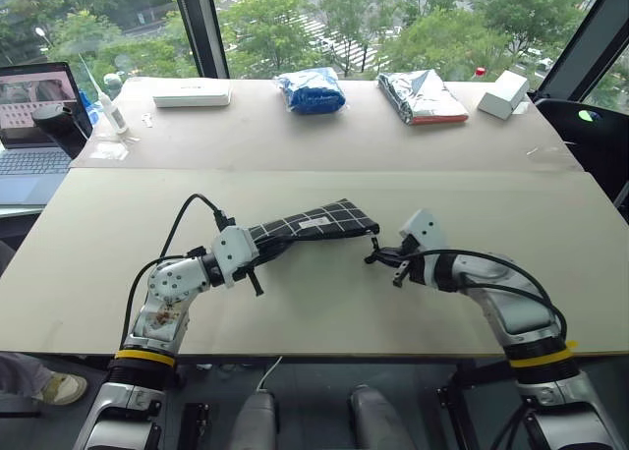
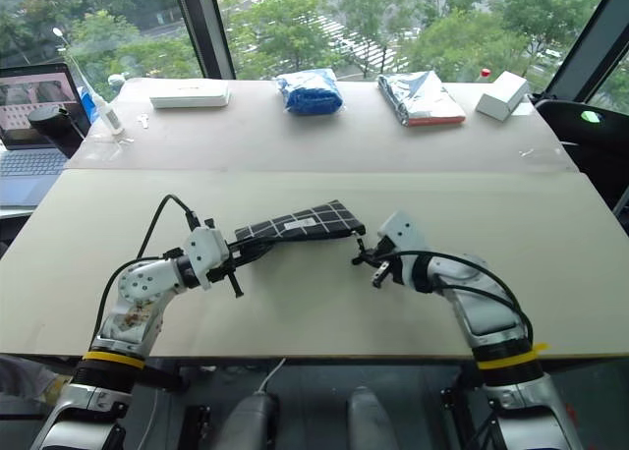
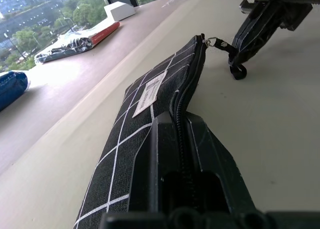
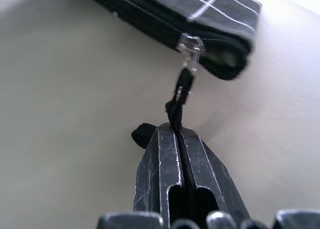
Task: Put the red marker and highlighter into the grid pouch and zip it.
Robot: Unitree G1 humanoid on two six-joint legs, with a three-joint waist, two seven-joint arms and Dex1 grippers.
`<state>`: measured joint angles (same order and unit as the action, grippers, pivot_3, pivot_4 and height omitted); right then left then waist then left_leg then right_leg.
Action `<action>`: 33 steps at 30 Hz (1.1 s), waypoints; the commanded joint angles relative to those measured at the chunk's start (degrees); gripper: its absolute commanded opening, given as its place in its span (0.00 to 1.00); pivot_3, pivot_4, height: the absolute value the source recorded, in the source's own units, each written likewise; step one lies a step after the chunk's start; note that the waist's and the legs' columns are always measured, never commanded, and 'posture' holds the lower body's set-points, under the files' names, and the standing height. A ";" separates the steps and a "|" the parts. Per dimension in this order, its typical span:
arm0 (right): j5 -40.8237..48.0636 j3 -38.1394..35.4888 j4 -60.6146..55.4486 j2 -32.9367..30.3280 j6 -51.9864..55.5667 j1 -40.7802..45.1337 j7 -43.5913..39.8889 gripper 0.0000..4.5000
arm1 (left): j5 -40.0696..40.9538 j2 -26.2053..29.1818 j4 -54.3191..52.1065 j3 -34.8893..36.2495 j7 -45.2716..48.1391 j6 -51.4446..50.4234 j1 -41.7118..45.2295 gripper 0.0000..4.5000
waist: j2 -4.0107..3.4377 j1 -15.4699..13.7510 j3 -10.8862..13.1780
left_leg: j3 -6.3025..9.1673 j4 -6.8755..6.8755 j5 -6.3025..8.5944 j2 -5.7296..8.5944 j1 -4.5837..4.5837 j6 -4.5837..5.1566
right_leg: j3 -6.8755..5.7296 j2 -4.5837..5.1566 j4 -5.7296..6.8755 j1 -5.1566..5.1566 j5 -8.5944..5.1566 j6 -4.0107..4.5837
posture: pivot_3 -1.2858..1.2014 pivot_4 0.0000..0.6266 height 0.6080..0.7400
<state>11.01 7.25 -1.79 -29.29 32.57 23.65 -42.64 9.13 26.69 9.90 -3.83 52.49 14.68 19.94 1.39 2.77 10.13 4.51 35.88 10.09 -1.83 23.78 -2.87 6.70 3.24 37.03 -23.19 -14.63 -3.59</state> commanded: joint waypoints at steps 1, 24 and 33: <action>-0.40 -2.52 1.57 0.05 -2.35 1.67 1.85 0.26 | 0.90 0.33 -1.02 0.73 -0.15 1.00 0.71 0.00 | 0.00 -0.13 0.00 | 0.00 0.00 0.00 0.00 0.00 0.00 | 0.00 0.00 0.00 0.00 0.00 0.00 | 0.52 0.24 1.00; 17.05 -20.35 -1.74 -11.36 0.05 -5.81 -13.19 0.70 | 2.29 1.50 1.80 -0.27 6.71 6.33 2.88 0.00 | 0.00 -0.30 0.01 | 0.00 0.00 0.00 0.02 0.01 0.00 | -0.01 0.04 -0.04 0.05 0.00 0.00 | 0.52 0.24 1.00; 21.28 -27.08 -5.00 -13.15 -2.51 -15.45 -15.93 0.70 | 1.21 -0.38 17.95 -2.93 15.43 18.45 12.61 0.00 | 0.00 -0.18 0.01 | -0.03 0.02 0.00 0.10 0.02 0.00 | 0.05 0.07 -0.05 0.06 -0.19 -0.35 | 0.52 0.24 1.00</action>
<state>30.53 -17.02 -4.23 -42.28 31.59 7.95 -59.02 10.36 26.85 25.15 -6.15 66.49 29.19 30.82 1.40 2.59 10.14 4.47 35.90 10.09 -1.73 23.79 -2.87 6.78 3.31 36.98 -23.12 -14.81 -3.94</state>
